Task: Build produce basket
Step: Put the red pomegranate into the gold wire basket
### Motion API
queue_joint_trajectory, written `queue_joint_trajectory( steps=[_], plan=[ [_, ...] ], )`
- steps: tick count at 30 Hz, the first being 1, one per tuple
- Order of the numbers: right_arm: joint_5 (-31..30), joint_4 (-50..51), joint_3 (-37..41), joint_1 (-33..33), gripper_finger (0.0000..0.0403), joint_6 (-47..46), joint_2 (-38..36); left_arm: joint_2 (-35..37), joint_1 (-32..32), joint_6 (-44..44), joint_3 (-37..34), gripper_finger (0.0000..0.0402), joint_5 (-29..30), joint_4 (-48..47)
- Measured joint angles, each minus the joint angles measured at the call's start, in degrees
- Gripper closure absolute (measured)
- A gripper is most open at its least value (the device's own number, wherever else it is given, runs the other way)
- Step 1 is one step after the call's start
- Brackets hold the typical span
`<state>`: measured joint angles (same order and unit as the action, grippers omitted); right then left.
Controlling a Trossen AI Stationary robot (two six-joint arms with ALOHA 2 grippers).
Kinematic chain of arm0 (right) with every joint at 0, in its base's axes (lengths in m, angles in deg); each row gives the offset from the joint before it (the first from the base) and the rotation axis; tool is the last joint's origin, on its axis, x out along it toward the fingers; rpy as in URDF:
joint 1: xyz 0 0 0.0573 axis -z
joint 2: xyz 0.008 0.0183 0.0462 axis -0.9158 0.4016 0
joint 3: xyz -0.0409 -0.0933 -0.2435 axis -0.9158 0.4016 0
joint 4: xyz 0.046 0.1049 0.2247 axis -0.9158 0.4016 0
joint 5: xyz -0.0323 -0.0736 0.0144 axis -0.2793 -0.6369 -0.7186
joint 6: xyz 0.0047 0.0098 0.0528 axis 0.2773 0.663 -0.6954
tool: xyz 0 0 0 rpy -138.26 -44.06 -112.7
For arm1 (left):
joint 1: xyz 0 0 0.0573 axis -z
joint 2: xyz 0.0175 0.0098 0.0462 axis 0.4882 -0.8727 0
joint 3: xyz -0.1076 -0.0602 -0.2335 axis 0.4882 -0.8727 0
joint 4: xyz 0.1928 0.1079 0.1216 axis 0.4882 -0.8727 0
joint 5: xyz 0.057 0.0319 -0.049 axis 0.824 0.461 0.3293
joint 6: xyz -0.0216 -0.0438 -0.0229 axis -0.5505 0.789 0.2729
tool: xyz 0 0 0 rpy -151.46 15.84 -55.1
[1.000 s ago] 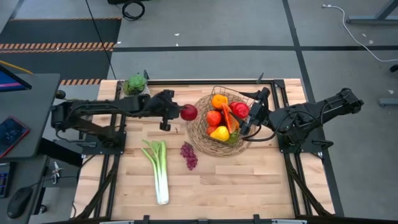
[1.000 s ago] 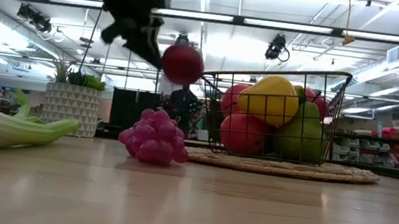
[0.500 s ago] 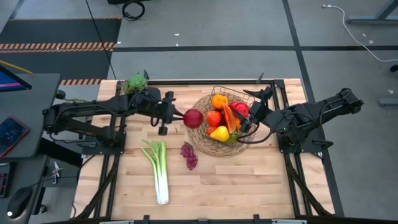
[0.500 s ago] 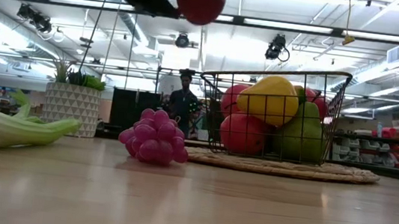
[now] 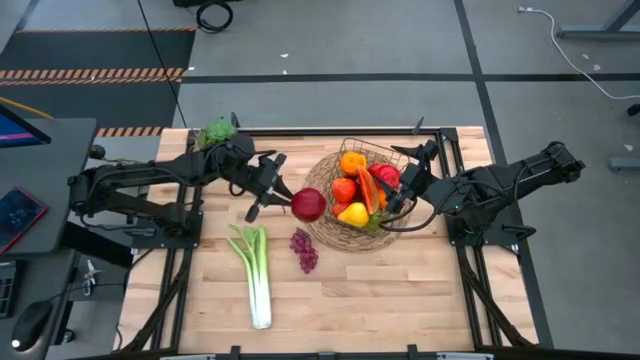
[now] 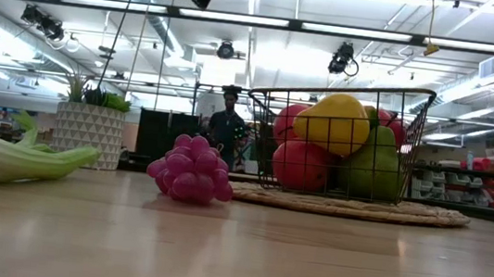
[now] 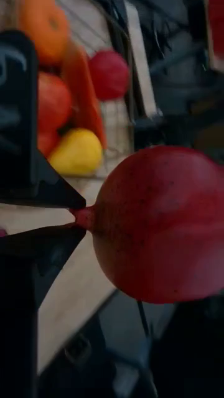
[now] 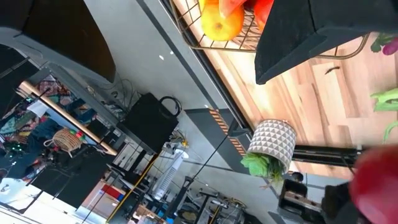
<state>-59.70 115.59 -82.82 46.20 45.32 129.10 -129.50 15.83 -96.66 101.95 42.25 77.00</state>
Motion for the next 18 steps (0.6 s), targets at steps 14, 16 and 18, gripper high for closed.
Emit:
queue_joint_trajectory(
  steps=[14,16,18],
  plan=[
    [0.00,6.30,0.04,-0.78,0.0014,-4.65,-0.84,-0.02,-0.70,12.23,0.00,0.0347,-19.81,20.11],
    [0.00,7.96,0.04,-0.77,0.0014,-6.65,-1.28,-0.02,-0.57,14.67,0.00,0.0345,-21.23,23.15],
    [0.00,9.78,0.04,-0.76,0.0014,-8.63,-1.56,-0.02,-0.48,16.50,0.00,0.0343,-21.39,26.80]
  ],
)
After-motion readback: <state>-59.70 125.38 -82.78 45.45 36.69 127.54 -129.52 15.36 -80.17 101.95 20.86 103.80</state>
